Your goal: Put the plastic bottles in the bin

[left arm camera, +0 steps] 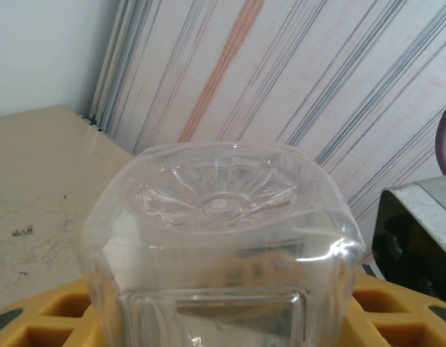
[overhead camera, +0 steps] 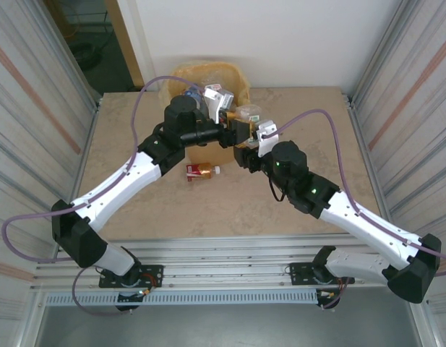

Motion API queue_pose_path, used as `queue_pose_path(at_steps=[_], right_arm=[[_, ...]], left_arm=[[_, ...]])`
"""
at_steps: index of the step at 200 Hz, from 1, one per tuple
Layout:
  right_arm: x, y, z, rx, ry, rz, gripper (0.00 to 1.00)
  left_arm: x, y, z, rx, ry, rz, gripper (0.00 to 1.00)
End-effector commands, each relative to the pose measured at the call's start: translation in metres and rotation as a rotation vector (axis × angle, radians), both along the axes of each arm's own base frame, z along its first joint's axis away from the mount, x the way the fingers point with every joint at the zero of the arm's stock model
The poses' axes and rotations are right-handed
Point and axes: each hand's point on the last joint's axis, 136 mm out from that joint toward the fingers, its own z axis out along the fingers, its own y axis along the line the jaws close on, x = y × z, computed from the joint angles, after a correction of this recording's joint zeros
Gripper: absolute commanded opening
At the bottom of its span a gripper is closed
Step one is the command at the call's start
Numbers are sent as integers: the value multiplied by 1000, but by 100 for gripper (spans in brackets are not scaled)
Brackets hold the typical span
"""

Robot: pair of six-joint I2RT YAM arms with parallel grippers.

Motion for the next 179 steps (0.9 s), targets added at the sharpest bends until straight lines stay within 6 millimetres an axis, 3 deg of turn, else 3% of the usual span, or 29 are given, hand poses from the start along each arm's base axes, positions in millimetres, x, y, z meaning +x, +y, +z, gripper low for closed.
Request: queue_pose_path(at_steps=[1, 15, 78, 131, 179], right_arm=[[-2, -1, 16, 12, -33, -8, 90], [-3, -8, 15, 19, -33, -29, 100], [-11, -48, 12, 51, -19, -162, 98], [-15, -80, 1, 69, 13, -270, 98], [-17, -101, -13, 92, 56, -328, 98]], left_arm=[[11, 7, 34, -69, -55, 34, 11], [24, 15, 41, -72, -56, 73, 7], [103, 56, 64, -58, -34, 225, 9], [167, 72, 47, -28, 41, 312, 12], [200, 70, 25, 6, 106, 359, 17]])
